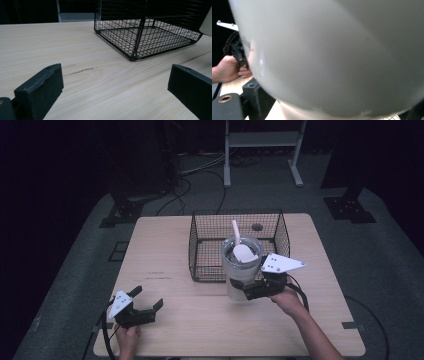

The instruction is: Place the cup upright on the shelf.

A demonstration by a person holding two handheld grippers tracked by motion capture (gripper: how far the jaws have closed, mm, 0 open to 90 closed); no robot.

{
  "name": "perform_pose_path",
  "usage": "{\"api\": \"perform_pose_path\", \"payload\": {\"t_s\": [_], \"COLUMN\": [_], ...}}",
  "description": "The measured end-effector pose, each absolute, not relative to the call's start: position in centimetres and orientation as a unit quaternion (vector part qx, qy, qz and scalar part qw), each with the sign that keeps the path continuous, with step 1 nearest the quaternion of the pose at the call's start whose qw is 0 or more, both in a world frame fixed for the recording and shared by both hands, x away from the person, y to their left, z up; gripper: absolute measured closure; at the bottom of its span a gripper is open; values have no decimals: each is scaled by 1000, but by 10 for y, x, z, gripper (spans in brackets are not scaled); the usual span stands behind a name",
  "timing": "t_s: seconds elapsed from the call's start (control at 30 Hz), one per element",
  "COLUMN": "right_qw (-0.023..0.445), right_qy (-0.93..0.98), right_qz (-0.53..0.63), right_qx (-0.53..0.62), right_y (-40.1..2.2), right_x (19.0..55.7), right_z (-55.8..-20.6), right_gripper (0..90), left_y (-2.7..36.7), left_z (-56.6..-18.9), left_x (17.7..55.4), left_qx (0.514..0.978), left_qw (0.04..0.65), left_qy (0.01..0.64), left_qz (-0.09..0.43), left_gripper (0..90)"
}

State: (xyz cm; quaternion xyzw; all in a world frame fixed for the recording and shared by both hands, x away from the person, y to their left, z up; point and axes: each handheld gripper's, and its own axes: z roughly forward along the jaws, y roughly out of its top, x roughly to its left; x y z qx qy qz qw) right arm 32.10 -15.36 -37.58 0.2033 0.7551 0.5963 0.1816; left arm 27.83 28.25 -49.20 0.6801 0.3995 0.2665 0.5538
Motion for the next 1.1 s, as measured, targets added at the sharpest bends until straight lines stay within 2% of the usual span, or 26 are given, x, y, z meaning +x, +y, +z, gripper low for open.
{"api": "perform_pose_path", "payload": {"t_s": [1.1], "right_qw": [194], "right_qy": [747], "right_qz": [604], "right_qx": [200], "right_y": [-126], "right_x": [376], "right_z": [-332], "right_gripper": [81], "left_y": [283], "left_z": [-492], "left_x": [278], "left_qx": [680], "left_qw": [555], "left_qy": [399], "left_qz": [266], "left_gripper": [0]}}
